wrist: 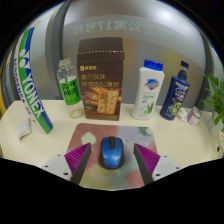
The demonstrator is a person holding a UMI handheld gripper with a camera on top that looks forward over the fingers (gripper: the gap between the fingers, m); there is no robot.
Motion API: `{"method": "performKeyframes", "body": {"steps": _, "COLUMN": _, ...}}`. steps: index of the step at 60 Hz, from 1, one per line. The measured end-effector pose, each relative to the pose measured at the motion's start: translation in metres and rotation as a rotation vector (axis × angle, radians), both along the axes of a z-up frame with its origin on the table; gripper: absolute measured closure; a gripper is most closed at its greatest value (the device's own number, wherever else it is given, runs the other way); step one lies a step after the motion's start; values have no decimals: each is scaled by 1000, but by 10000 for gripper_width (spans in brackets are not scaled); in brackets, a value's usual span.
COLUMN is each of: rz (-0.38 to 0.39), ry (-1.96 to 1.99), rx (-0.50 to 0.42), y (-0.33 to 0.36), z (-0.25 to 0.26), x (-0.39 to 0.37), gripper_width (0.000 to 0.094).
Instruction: Arrange mouse
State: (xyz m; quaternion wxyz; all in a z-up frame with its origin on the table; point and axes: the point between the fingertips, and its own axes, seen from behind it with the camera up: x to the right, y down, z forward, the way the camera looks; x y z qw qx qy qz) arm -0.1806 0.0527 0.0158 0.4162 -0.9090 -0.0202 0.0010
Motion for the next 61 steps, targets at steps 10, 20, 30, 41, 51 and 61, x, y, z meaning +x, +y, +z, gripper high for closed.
{"method": "performKeyframes", "body": {"steps": 10, "rz": -17, "ry": -13, "rx": 45, "y": -42, "z": 48, "x": 0, "gripper_width": 86}}
{"method": "performKeyframes", "body": {"steps": 20, "rz": -35, "ry": -42, "rx": 107, "y": -115, "z": 103, "x": -2, "gripper_width": 81}}
{"method": "performKeyframes", "body": {"steps": 30, "rz": -43, "ry": -65, "rx": 129, "y": -200, "z": 137, "x": -10, "gripper_width": 80}}
{"method": "performKeyframes", "body": {"steps": 41, "rz": -35, "ry": -78, "rx": 128, "y": -265, "z": 150, "x": -22, "gripper_width": 84}}
{"method": "performKeyframes", "body": {"steps": 51, "rz": -41, "ry": -78, "rx": 133, "y": -288, "z": 158, "x": -25, "gripper_width": 85}}
{"method": "performKeyframes", "body": {"steps": 61, "rz": -50, "ry": -93, "rx": 141, "y": -291, "z": 163, "x": -20, "gripper_width": 85}}
